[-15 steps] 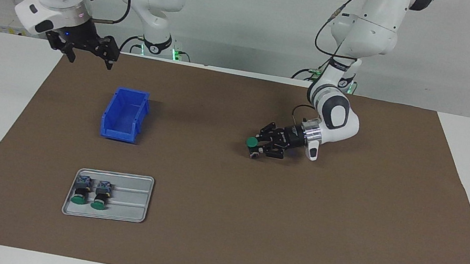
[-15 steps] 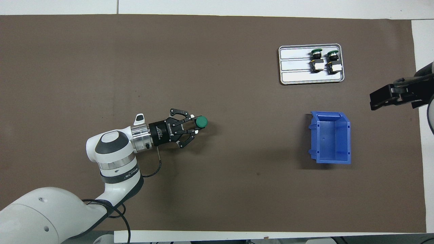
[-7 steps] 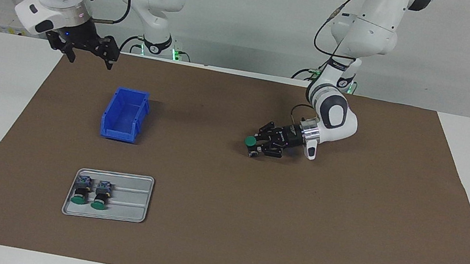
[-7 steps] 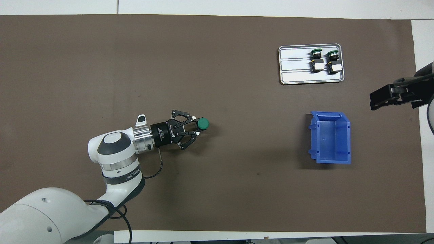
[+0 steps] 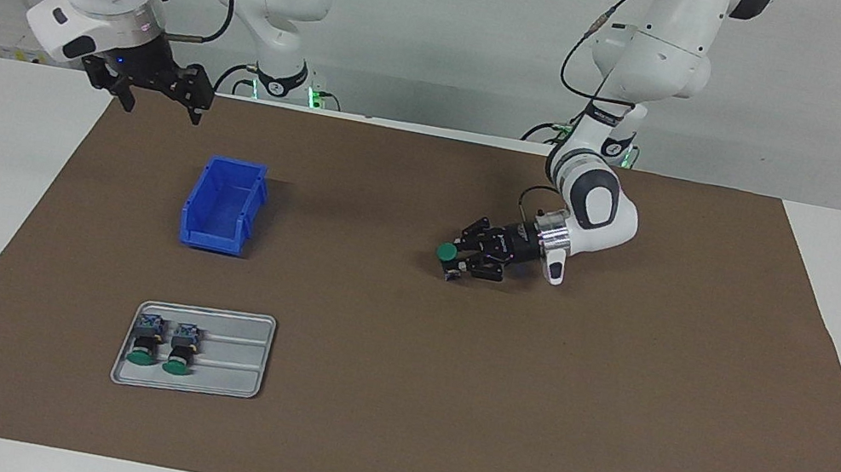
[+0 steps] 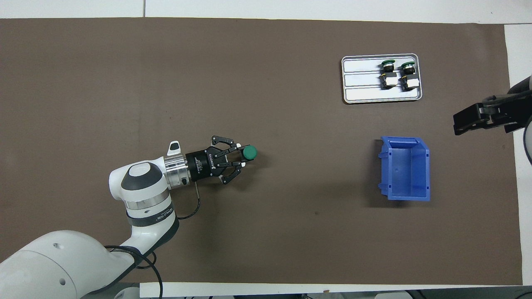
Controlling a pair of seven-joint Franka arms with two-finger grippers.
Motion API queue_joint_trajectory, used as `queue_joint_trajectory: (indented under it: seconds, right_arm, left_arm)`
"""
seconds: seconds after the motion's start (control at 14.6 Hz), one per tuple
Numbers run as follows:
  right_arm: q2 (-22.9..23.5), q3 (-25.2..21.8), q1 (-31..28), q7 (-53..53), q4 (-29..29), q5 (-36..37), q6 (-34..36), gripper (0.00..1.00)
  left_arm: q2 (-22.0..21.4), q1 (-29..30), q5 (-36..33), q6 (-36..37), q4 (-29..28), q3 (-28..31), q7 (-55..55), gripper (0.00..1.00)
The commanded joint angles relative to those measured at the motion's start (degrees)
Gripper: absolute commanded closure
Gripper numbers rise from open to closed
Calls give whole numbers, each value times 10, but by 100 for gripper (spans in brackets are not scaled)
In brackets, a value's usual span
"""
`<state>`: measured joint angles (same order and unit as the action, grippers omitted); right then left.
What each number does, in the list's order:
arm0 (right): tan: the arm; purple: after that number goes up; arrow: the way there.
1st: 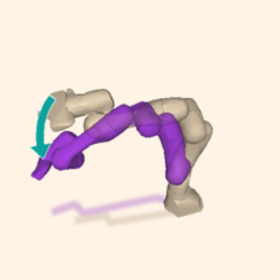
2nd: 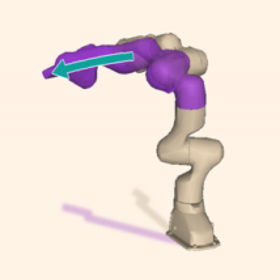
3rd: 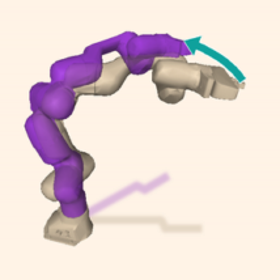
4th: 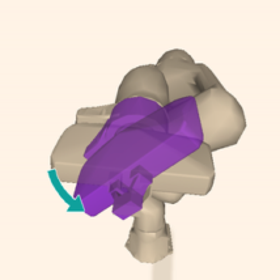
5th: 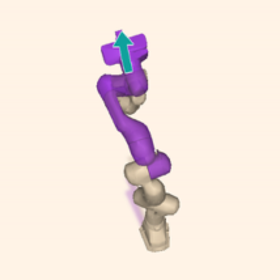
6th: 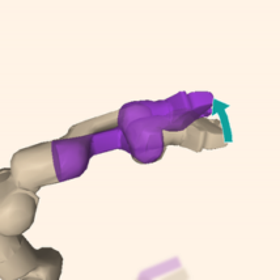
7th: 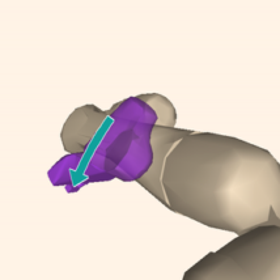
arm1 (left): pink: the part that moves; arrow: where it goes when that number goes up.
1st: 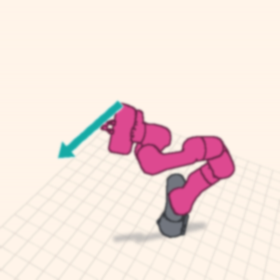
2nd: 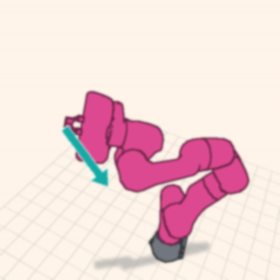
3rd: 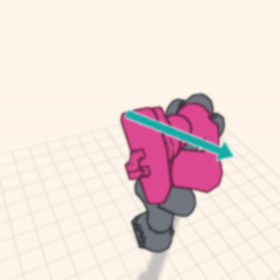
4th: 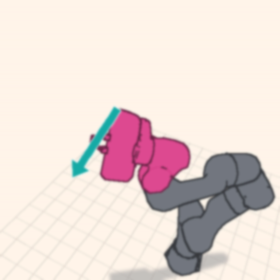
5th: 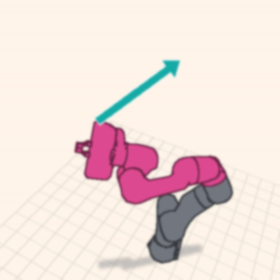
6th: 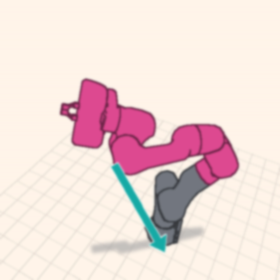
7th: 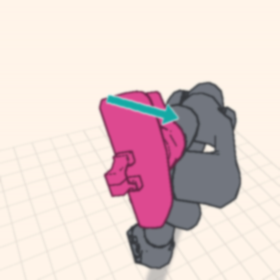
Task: Place and press button with both arms
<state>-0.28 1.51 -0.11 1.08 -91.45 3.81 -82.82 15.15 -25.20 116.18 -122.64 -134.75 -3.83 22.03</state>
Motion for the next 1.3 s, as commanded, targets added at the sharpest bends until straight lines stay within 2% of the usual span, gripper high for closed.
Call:
queue_joint_trajectory:
  seconds: [0.0,0.27,0.41,0.48,0.55,1.23]
  right_arm:
    - [-14,2,-5,-13,-17,-6,-10,0]
    - [-14,2,-5,-13,-17,-6,-10,0]
    - [-14,2,-5,-13,-17,-6,-10,0]
    - [-14,2,-5,-13,-17,-6,-10,0]
    - [-14,2,-5,-13,-17,-6,-10,0]
    - [-14,2,-5,-13,-17,-5,-10,0]
  left_arm:
    - [-6,-11,15,-14,-9,6,-12,71]
    - [-17,-9,14,-46,-7,7,-4,55]
    - [-25,-11,14,-73,-9,6,-1,39]
    - [-29,-11,13,-80,-9,6,3,26]
    - [-33,-12,14,-88,-9,6,13,0]
    - [-80,-56,4,-191,-10,8,29,0]
